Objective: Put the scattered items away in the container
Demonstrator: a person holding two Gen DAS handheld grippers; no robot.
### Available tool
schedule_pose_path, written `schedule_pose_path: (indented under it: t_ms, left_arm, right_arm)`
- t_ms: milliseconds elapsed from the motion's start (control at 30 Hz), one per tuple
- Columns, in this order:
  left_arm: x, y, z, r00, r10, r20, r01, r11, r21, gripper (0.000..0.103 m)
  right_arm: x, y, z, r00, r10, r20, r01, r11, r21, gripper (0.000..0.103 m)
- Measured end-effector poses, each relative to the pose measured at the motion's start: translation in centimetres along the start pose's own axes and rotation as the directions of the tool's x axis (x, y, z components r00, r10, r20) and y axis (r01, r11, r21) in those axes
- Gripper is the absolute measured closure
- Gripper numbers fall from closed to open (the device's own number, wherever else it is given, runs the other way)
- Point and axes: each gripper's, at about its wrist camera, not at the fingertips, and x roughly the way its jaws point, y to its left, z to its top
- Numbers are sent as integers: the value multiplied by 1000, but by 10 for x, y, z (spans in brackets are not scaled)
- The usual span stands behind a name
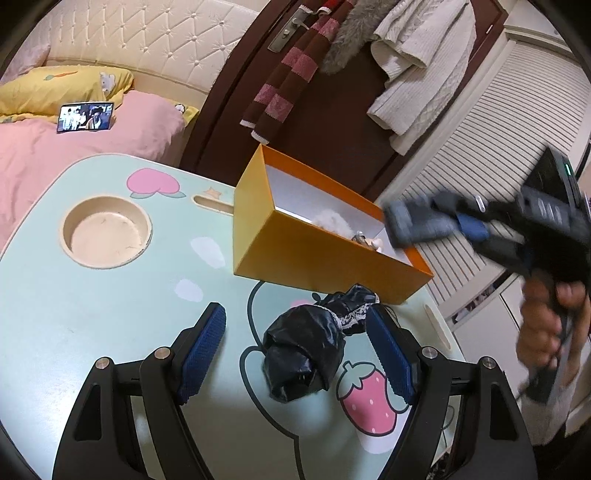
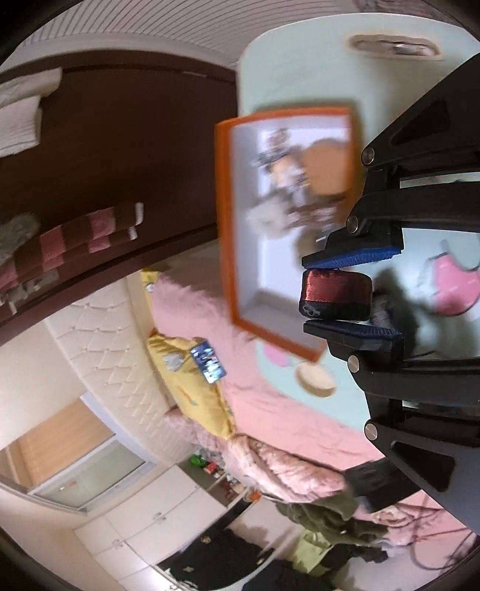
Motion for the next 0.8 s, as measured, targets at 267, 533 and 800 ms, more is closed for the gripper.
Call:
schedule_pose_path:
  t_ms: [267, 533, 800]
  left_arm:
    - [-1, 5, 2, 1000, 16, 10, -16, 1000, -12, 25]
    - [-2, 9, 2, 999, 51, 15, -51, 999, -16, 25]
    - [4, 0, 5, 997, 70, -38, -69, 997, 22, 25]
  right_arm:
    - [30, -31, -64, 989, 36, -140, -20, 994, 109, 76]
    - [33, -54, -74, 995, 17, -96, -1, 986, 167, 71]
    - [14, -69, -86, 988, -151, 16, 147, 979, 141, 45]
